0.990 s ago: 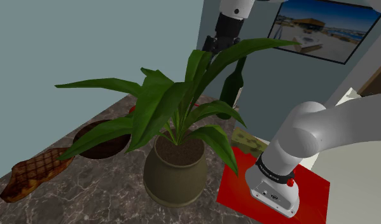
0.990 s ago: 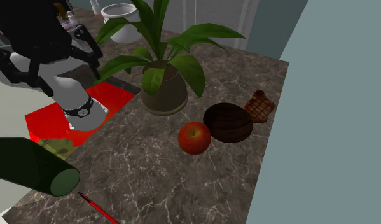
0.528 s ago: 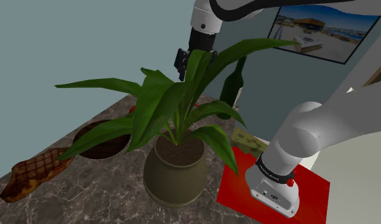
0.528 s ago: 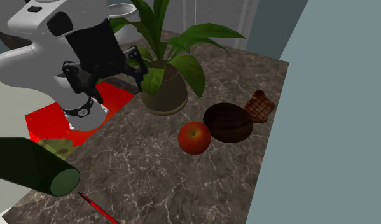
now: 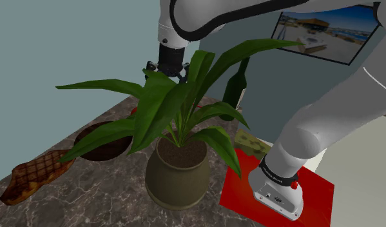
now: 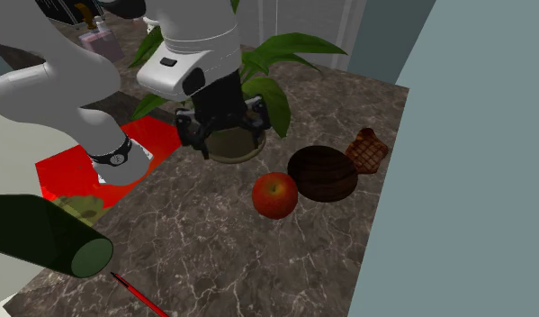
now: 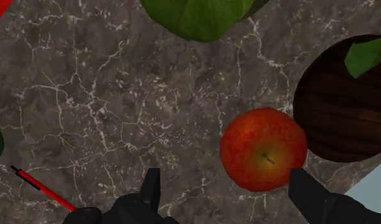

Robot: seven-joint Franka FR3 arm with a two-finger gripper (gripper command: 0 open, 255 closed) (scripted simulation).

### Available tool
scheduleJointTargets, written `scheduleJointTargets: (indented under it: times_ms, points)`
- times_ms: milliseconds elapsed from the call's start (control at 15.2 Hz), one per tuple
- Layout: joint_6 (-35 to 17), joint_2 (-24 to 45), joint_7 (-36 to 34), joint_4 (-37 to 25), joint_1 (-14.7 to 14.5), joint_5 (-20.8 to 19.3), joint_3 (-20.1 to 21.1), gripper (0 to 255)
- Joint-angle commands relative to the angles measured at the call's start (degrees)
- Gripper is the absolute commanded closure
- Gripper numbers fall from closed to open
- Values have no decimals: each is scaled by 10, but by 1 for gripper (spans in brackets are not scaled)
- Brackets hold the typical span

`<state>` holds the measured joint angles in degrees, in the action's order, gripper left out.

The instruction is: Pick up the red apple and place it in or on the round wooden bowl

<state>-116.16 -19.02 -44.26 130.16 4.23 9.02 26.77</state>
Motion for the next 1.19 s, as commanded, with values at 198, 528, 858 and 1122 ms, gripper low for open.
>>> scheduleJointTargets:
  times_ms: [198, 528, 858, 1122]
  points:
    - [-40, 126, -126, -74, 16, -50, 51, 0]
    - [-71, 187, -180, -93, 13, -85, 62, 0]
    - [-105, 207, -190, -76, 11, -99, 63, 0]
    - [-105, 207, -190, -76, 11, -99, 63, 0]
